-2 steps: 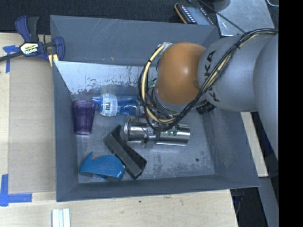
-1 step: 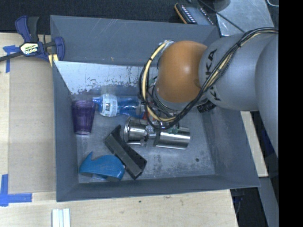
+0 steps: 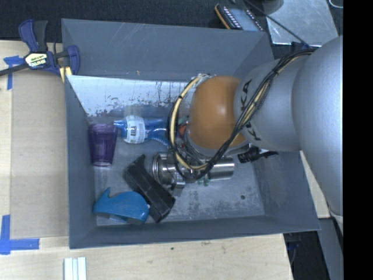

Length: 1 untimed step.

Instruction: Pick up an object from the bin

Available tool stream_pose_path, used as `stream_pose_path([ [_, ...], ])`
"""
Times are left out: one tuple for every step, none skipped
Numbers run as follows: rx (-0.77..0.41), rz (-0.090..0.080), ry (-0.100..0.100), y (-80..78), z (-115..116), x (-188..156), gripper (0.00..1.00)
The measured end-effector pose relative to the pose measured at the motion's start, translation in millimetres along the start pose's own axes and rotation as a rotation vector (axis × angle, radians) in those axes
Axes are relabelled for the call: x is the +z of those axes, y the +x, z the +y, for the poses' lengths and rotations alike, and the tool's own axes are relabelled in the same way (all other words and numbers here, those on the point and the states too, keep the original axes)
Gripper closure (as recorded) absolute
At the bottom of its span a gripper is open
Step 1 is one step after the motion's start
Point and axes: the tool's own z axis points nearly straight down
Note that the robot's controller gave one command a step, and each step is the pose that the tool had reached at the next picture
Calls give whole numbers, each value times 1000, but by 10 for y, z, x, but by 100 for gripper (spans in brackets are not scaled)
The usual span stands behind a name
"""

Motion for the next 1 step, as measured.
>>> stream_pose_path([
  [152,-9,1,142,98,-196,0],
])
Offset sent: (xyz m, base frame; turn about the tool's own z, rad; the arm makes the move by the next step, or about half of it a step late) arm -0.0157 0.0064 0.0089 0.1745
